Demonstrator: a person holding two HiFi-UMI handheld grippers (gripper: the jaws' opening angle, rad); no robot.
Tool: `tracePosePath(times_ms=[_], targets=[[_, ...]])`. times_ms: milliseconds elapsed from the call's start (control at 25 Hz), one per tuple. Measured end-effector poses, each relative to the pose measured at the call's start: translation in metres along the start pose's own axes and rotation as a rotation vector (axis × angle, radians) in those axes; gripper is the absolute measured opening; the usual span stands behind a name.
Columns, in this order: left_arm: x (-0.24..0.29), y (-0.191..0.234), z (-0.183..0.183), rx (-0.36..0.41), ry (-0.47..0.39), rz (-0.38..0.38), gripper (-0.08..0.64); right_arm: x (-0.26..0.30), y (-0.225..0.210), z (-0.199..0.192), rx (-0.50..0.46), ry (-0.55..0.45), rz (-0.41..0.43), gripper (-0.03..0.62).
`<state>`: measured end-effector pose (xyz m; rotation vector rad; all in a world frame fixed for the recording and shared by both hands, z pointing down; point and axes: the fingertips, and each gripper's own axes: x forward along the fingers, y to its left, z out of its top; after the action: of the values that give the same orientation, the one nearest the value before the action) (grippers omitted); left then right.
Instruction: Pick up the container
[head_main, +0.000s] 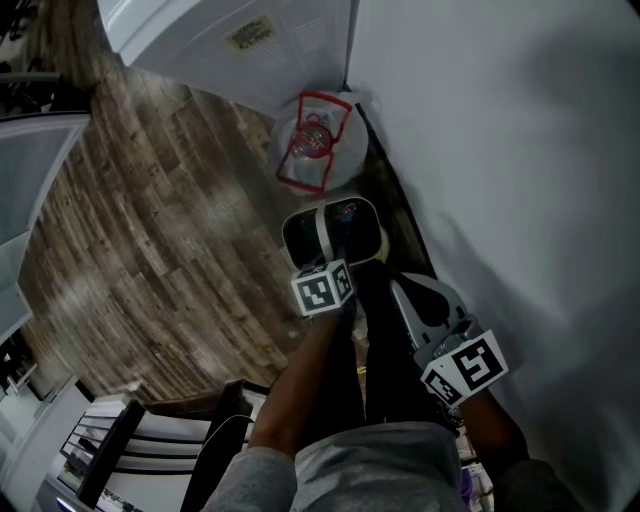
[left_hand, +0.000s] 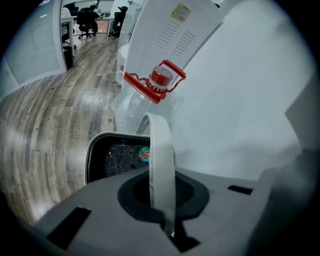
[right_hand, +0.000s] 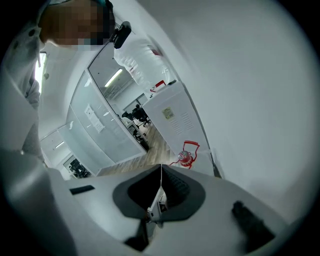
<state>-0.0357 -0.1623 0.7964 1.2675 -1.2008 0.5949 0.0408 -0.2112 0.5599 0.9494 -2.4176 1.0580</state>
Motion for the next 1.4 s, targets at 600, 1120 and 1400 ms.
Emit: tracePosePath(times_ms=[600,1120,1400], targets=[[-0.147,-0.002,0.0,-0.039,-0.031,-0.028,0.012,-0.05,0.058,0.067,-0.091,-0.069,0.003,0.028],[-0.252,0.018,0.018,-0.073,-0.085,-0.012,0.012,-0.105,0.102,0.144,-0.234,-0.171,-0.032,0.028],[-0.295,0.024,0.017,-0.062,-0.112,-0.035,0.012,-0.134,0.122,0.179,-0.307,-0.236,-0.079,0.028]])
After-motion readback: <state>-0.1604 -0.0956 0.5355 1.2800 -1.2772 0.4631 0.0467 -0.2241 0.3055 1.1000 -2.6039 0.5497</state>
